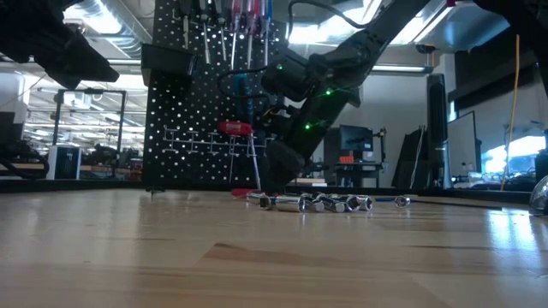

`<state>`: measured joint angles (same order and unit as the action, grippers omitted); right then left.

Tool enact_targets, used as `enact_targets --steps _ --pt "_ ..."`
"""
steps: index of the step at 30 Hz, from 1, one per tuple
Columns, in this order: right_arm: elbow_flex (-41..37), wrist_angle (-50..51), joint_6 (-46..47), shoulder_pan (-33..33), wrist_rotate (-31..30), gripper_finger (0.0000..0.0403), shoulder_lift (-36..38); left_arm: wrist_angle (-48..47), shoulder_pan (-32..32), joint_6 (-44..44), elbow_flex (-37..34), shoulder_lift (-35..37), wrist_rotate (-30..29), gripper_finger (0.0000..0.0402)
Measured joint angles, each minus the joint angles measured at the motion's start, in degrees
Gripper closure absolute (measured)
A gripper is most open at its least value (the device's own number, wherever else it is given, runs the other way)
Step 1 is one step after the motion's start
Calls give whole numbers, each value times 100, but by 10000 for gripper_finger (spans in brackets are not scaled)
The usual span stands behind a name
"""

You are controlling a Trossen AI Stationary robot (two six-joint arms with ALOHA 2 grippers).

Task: Hang tools onto peg board
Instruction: Hang the red allen wrench onto the peg board

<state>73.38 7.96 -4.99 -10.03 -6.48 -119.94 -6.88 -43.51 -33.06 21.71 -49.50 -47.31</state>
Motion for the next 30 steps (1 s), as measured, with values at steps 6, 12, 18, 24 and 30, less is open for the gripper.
enact_targets --steps 6,12,18,24,30 --pt "-47 184 -15 68 -359 316 254 7 0 -23 0 0 0 286" --pt "-35 31 -172 336 -848 336 690 30 7 -115 0 -2 -3 286" --pt "-26 -242 -584 759 -1214 378 982 59 120 -150 0 -2 -5 286" --pt "-26 -216 -533 891 -1645 397 982 66 166 -208 0 -2 -5 286" --pt "-26 -196 -48 803 -1621 348 969 62 166 -216 0 -2 -5 286"
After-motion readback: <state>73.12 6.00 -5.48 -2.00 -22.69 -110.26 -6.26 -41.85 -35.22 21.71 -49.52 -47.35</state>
